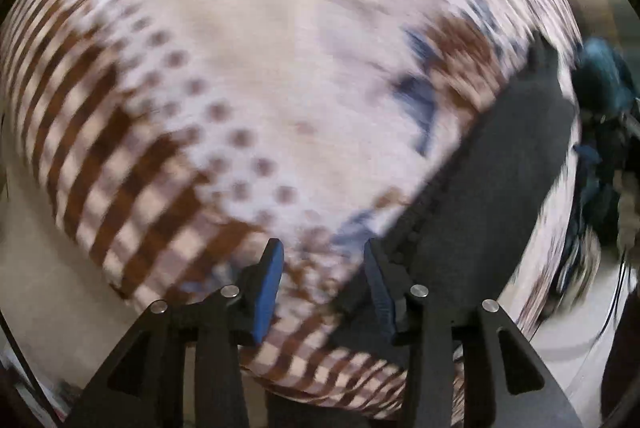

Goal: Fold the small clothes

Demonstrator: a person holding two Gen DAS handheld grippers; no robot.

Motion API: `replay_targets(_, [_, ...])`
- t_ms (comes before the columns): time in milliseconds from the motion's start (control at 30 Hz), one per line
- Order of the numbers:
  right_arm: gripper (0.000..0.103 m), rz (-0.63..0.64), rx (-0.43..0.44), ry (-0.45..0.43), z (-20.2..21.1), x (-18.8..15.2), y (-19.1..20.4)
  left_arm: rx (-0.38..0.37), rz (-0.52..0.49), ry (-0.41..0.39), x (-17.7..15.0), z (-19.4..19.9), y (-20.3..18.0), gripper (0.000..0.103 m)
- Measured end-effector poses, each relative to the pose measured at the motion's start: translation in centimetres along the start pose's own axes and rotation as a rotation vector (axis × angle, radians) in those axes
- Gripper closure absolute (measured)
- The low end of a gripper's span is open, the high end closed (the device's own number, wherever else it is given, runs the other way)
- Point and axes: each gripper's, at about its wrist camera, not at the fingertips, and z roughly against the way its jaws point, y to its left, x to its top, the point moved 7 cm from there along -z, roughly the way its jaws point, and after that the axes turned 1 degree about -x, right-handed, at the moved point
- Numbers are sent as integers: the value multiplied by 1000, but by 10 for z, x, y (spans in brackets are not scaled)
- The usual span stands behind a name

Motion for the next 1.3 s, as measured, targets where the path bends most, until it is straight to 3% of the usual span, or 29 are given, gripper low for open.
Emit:
replay_targets(100, [25, -48, -47, 87, -17, -102, -21, 44, -141, 54, -7, -21, -35, 64])
replay_targets(200, [25, -165, -18, 203, -47, -202, -38, 116, -242, 53, -11, -40, -54, 67])
replay_targets(233, [25, -201, -8, 230, -56, -231, -43, 130, -268, 27, -13, -42, -59, 98])
replay_targets(333, [27, -282, 62, 274, -84, -297, -48, 176, -286, -50, -16, -34, -65, 99])
replay_targets(367, [37, -303, 81, 277, -92, -315, -47, 195, -286, -82, -16, -24, -65, 99])
replay_targets(400, [58, -315, 110, 280, -100, -328, -44, 202, -281, -92, -18, -18, -64, 99])
replay_targets(467, [87, -313, 126, 257, -109, -349, -37, 191, -264, -101, -18, -4, -68, 99])
replay_targets(600, [92, -229, 84, 136, -90, -357, -23, 282, -343, -72, -15, -6, -65, 98])
replay_targets(667, [92, -234, 55, 169, -96, -366, -28, 343, -314, -16, -10, -20, -49, 98])
replay_targets(733, [92, -289, 99, 208, -103, -367, -32, 273, -274, 23, -1, -12, -47, 97])
replay_targets(800, [88, -314, 131, 210, -94, -363, -38, 209, -257, -5, 13, 14, -58, 93])
replay_targets(833, [86, -317, 147, 188, -83, -357, -43, 173, -250, -25, 22, 24, -65, 82])
replay_targets(867, [72, -314, 147, 164, -73, -352, -47, 134, -248, -47, 34, 33, -76, 68])
replay_targets(900, [50, -315, 136, 142, -63, -345, -53, 82, -254, -70, 51, 40, -92, 60])
replay_targets(933, [42, -321, 126, 104, -47, -334, -60, 37, -267, -85, 70, 42, -111, 52])
replay_targets(967, [39, -331, 126, 77, -37, -326, -66, -5, -287, -97, 92, 41, -132, 52])
replay_targets(1100, [39, -440, 143, -38, 3, -261, -104, -98, -367, -129, 176, 9, -223, 52])
replay_targets(1200, [39, -499, 109, -111, 20, -208, -141, -177, -426, -82, 236, -29, -291, 52])
replay_targets(1300, [39, -557, 78, -187, 27, -153, -175, -178, -513, -33, 271, -72, -345, 52])
